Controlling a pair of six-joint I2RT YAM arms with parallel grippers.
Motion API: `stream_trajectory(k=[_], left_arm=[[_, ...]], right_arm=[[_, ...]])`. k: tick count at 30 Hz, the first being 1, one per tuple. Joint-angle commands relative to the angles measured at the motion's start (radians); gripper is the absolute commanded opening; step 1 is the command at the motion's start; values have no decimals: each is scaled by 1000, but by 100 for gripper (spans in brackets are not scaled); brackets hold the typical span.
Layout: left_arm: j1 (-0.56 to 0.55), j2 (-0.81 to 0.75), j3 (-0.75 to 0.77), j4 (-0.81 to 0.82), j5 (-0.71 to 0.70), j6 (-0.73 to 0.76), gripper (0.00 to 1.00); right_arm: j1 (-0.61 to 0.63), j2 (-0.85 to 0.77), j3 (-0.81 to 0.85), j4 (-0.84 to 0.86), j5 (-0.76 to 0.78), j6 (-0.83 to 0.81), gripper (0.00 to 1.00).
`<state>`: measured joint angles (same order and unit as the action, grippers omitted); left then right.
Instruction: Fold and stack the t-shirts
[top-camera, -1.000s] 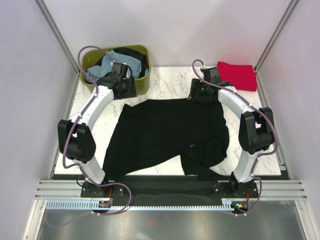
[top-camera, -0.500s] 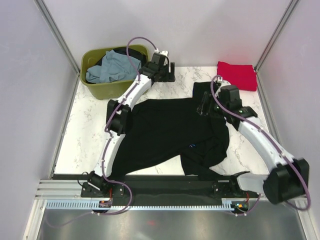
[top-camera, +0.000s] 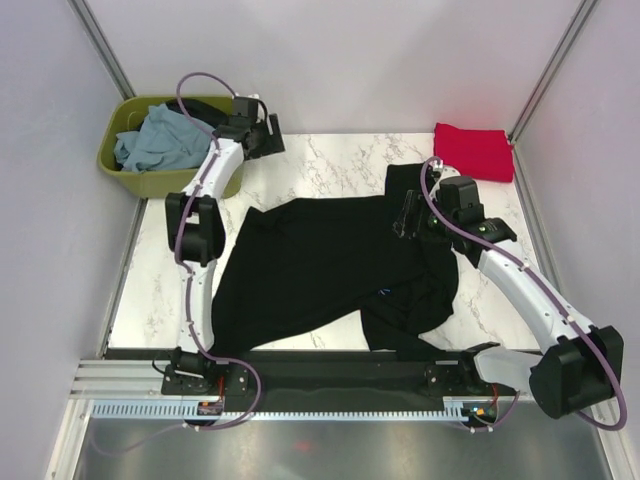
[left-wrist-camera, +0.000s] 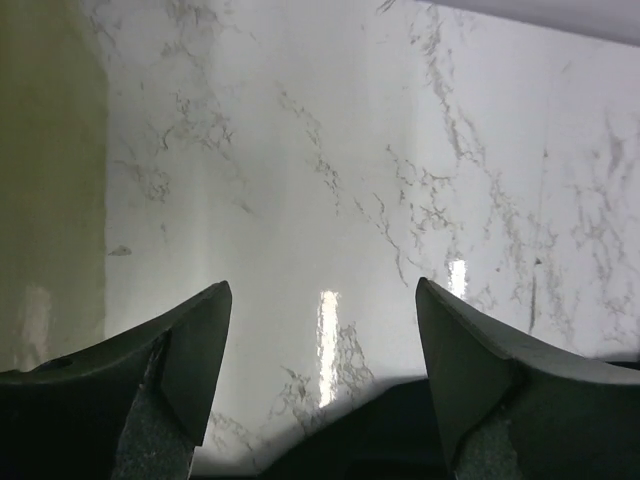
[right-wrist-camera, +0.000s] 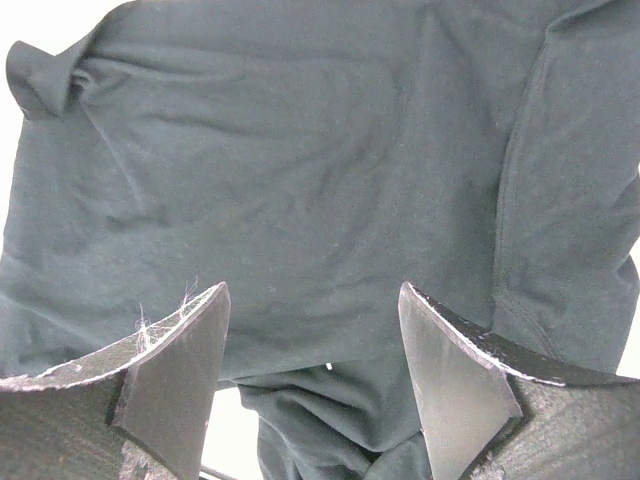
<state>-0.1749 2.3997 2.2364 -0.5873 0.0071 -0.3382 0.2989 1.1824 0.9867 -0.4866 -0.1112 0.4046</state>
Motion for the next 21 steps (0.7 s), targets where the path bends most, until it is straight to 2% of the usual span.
stream_trajectory(k=[1,5,9,12,13,18,21], left_arm=[[113,-148,-66,-34,-170,-16,83],[88,-241,-156,-62,-176,-7,80],[26,-468,-394,-62,-257,-48,79],[-32,-575,-669,-46,-321,-78,77],[-47,-623,-714,-39,-337,-81,76],[-129,-679,-917,-6,-374,-134,76],[-162,-682,-968,13,-383,-163,75]], right_arm=[[11,29,6,37,5,0,76],[19,28,0,43,19,-7,76],[17,3,-31,46,22,-10,76],[19,-33,-68,48,12,-15,76],[19,-50,-77,48,8,-18,77],[19,-89,-131,43,-11,-35,77],[19,-102,-146,40,-18,-33,77]])
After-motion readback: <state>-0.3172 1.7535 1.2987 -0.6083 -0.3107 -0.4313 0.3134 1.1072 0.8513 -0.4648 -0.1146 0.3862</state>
